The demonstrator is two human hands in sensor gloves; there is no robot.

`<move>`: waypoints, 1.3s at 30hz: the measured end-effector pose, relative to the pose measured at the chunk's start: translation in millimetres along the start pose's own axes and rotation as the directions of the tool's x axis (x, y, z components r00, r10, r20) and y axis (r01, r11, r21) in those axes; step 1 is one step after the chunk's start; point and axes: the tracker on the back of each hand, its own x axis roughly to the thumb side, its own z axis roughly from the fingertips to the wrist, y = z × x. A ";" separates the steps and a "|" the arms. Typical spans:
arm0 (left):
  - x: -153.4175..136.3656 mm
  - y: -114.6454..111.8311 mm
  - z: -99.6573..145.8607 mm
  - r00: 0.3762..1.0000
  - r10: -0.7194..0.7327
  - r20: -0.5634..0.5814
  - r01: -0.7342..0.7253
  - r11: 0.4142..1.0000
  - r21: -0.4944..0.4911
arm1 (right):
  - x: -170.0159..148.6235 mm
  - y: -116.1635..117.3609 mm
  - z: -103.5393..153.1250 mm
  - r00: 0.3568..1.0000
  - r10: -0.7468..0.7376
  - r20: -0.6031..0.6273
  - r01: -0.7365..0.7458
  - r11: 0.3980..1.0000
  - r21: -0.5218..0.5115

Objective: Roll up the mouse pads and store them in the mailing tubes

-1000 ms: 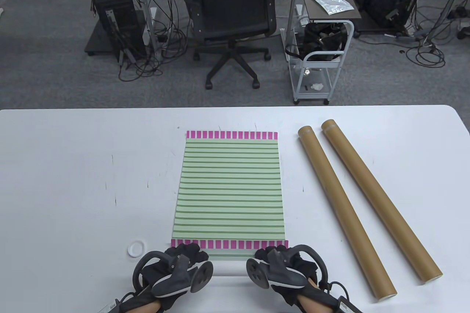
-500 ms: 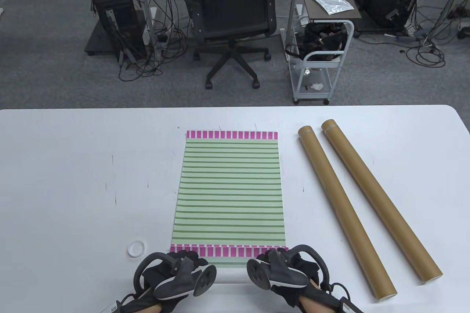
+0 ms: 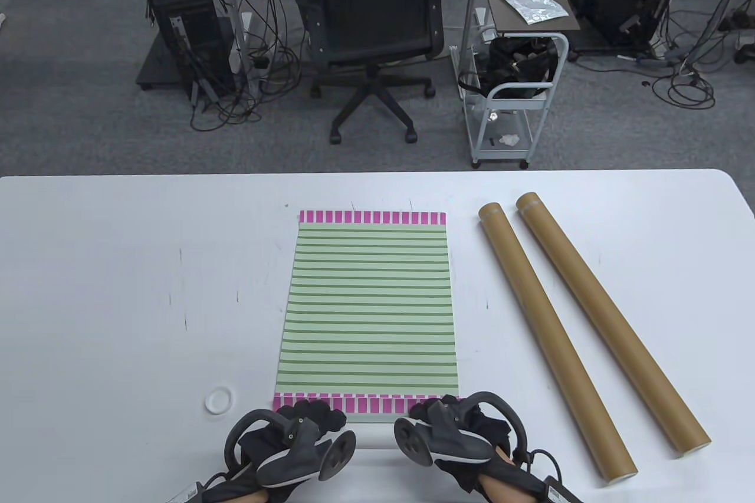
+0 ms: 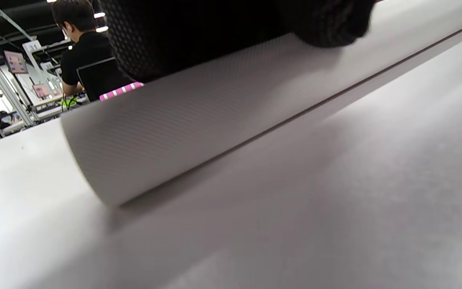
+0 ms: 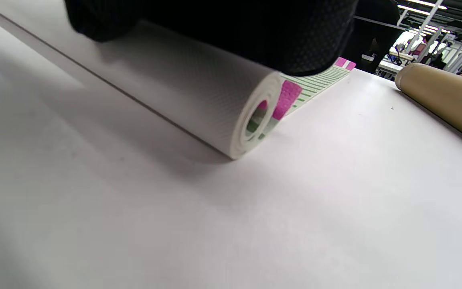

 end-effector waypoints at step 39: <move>-15.8 -1.9 2.8 0.990 0.111 0.089 -0.099 0.987 -0.128 | 7.4 2.6 -0.5 0.998 -0.019 0.065 0.018 1.000 0.006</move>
